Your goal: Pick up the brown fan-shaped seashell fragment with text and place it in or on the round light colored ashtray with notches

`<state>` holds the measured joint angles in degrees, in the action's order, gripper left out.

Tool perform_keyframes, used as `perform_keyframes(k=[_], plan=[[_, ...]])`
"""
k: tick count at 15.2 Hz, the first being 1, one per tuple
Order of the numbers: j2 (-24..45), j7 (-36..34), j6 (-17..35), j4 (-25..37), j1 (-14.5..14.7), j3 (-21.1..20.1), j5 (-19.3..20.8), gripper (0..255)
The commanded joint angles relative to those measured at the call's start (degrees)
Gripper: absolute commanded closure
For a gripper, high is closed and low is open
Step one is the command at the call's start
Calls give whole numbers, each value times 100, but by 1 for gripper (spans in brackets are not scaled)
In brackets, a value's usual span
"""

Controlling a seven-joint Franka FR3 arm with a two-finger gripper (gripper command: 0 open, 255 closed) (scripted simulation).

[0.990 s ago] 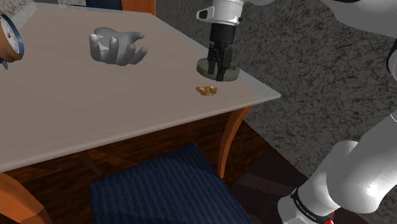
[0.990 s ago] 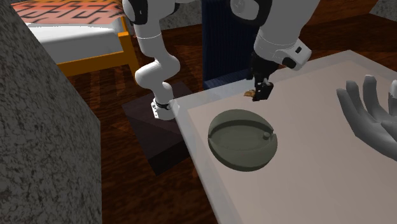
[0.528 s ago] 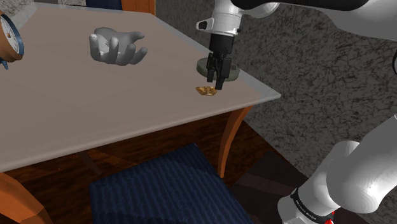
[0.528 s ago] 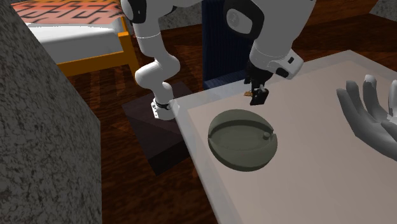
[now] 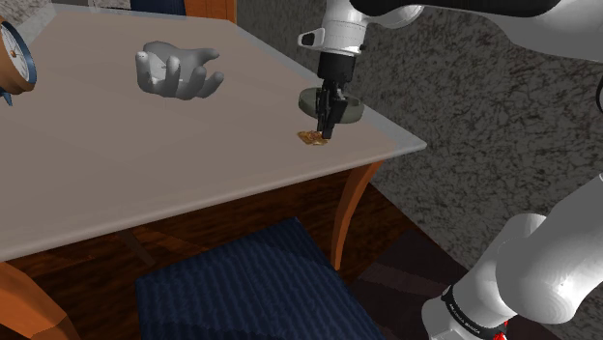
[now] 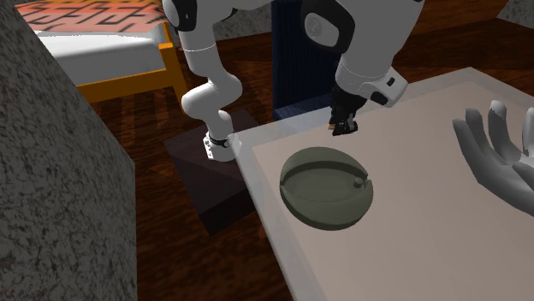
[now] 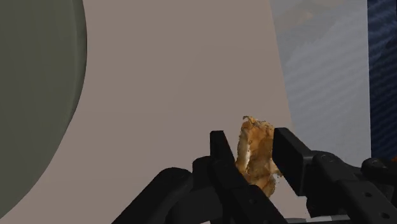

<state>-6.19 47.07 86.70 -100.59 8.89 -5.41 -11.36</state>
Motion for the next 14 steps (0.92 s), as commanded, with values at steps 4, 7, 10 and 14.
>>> perform_keyframes(k=[4, 7, 10, 14], plan=[[3, -1, 0, 3, 0, 0, 0, 255], [-6, -3, 7, -12, 2, -3, -2, 255], [27, -27, -154, 183, 1, 6, 2, 255], [102, -84, -471, 580, -1, 11, 3, 255]])
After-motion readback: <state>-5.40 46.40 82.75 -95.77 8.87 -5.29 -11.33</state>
